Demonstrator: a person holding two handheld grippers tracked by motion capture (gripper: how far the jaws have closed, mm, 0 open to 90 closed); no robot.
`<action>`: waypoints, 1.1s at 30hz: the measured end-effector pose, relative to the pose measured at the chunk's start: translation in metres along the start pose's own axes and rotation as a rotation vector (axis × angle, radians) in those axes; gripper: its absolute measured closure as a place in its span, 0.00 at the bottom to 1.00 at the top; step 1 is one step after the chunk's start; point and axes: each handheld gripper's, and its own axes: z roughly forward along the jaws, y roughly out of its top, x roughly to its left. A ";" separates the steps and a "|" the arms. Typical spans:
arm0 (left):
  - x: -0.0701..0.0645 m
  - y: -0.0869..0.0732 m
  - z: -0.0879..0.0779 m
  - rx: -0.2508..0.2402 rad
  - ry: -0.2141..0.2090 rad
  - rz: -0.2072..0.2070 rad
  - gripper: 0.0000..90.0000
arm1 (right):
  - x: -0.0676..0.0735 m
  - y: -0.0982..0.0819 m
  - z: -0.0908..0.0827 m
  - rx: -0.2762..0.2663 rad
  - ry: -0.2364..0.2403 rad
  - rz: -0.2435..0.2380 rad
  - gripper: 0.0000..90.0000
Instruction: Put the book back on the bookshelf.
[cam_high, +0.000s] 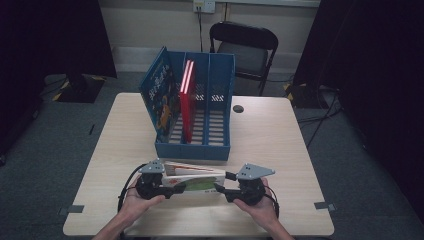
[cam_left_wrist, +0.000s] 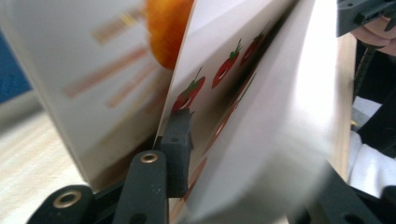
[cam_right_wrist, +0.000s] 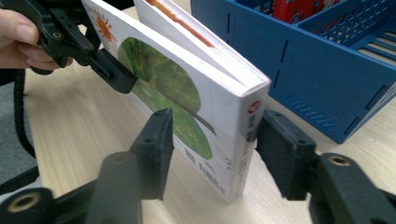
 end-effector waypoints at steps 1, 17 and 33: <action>0.001 0.000 -0.001 0.000 -0.003 0.000 0.68 | 0.000 0.000 0.000 0.002 0.001 -0.002 0.53; 0.004 0.001 -0.001 -0.001 0.004 -0.013 0.62 | -0.003 0.012 0.028 0.084 0.047 -0.054 0.57; 0.016 -0.002 -0.013 -0.017 0.075 -0.101 0.44 | -0.002 0.005 0.020 0.048 0.086 -0.056 0.70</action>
